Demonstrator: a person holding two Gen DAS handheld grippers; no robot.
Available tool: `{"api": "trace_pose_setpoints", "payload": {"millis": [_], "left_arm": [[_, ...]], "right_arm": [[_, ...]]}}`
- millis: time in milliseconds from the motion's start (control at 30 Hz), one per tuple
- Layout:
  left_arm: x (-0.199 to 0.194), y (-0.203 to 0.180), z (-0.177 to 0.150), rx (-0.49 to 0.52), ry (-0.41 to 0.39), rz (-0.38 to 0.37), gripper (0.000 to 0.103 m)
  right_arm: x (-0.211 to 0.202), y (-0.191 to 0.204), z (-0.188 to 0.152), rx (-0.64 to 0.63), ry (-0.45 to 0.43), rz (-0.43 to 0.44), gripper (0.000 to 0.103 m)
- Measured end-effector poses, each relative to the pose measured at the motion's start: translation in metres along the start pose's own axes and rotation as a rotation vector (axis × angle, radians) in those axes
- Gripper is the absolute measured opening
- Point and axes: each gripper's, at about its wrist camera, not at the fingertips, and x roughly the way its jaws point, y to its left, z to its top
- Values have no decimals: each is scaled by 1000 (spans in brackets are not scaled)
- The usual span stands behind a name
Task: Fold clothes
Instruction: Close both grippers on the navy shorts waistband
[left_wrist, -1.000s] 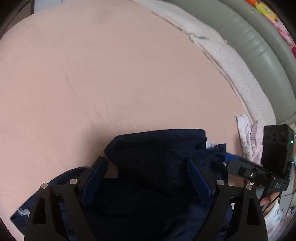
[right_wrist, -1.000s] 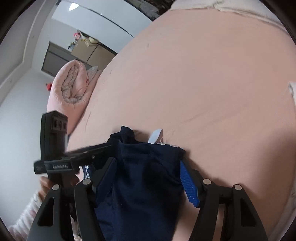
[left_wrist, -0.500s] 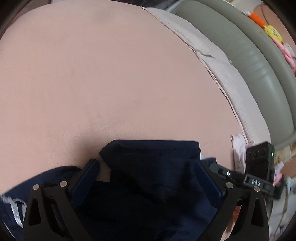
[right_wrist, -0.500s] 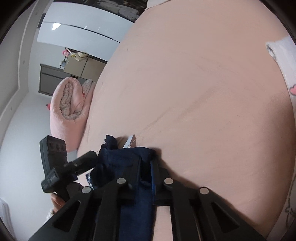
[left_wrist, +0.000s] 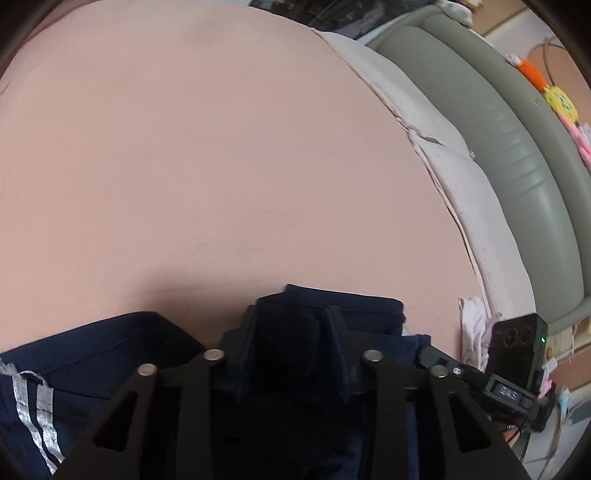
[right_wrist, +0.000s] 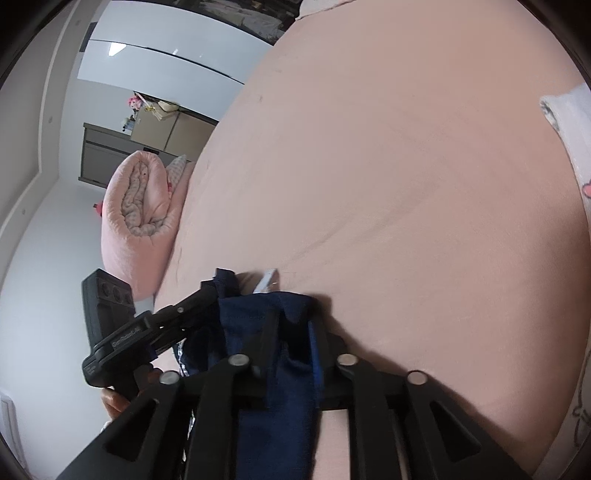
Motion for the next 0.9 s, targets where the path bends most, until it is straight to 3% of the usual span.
{"api": "trace_pose_setpoints", "payload": {"millis": [100, 200, 267, 300, 367, 533, 900], "left_arm": [[0, 3, 0, -19, -9, 4, 16], [1, 7, -1, -38, -18, 7, 14], [-4, 4, -4, -22, -26, 24, 14], [-6, 3, -5, -12, -29, 33, 14], [-11, 0, -8, 3, -38, 41, 14], [-32, 5, -13, 5, -72, 28, 14], [-81, 0, -4, -20, -182, -42, 12]], "right_arm": [[2, 7, -1, -39, 7, 3, 38], [5, 13, 0, -81, 17, -18, 39], [6, 13, 2, -80, 15, -32, 32], [6, 11, 2, -69, 8, -50, 19], [4, 7, 0, -60, -8, -89, 2], [-3, 9, -7, -44, -48, -112, 3], [-30, 78, -10, -209, -84, 28, 4]]}}
